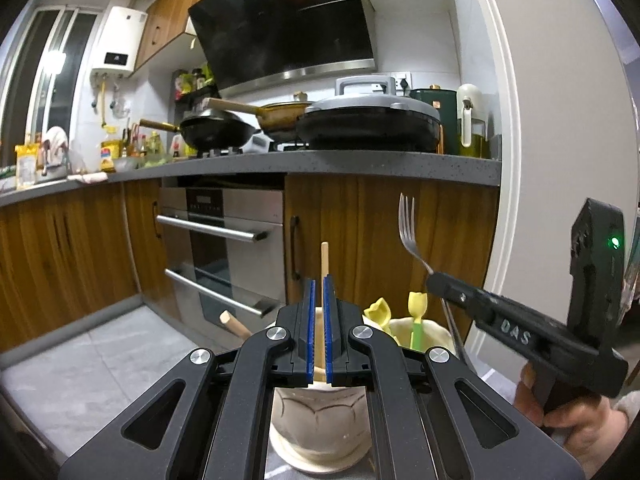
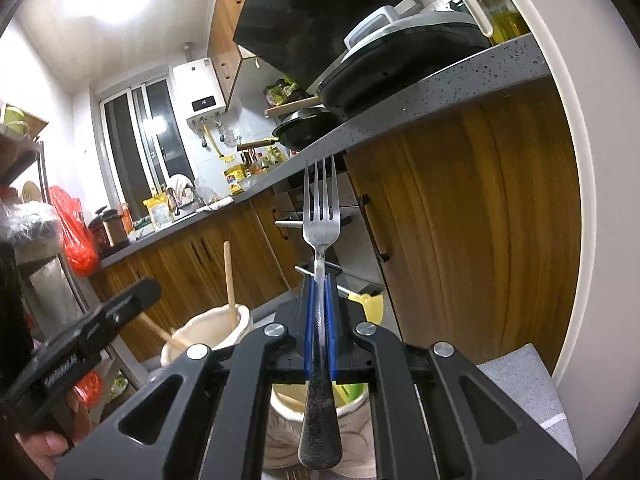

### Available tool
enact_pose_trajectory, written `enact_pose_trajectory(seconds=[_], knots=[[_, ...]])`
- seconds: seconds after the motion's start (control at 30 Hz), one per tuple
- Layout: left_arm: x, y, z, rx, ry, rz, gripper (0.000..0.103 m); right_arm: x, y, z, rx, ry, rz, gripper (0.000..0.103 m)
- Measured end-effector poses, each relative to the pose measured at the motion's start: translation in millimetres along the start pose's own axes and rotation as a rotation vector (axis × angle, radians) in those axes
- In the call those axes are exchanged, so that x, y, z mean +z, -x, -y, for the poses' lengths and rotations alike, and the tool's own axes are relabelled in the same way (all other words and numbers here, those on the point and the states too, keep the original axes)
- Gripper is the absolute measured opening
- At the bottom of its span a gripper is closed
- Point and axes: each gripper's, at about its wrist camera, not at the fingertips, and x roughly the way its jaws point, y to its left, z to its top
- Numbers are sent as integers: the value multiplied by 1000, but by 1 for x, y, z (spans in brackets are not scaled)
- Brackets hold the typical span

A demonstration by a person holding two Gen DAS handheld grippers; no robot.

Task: Organize utensils
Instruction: 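Lower the chopstick into the tall cup while the right tool lowers the silver fork into the short cup, then open both tools to release the chopstick and the silver fork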

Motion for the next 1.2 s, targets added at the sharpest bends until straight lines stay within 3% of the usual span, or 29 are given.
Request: enact_pose_trajectory(seconds=[0.13,0.4,0.5,0.57,0.67,1.2], knots=[[1,7,-3,-13,18,1,5,7,-4,-2,1,-7,21,5],[4,14,-8,-51,48,-13,6,8,-30,-17,-83,66,66,5],[5,17,-8,-53,45,-10,12,1,-34,-23,-99,124,59,5],[5,19,-8,-54,50,-9,22,-4,-31,-24,-104,144,54,5],[4,20,-8,-59,57,-10,29,-9,-24,-22,-103,148,38,5],[-15,36,-10,-14,36,-65,33,-30,9,-11,-105,150,-90,5]])
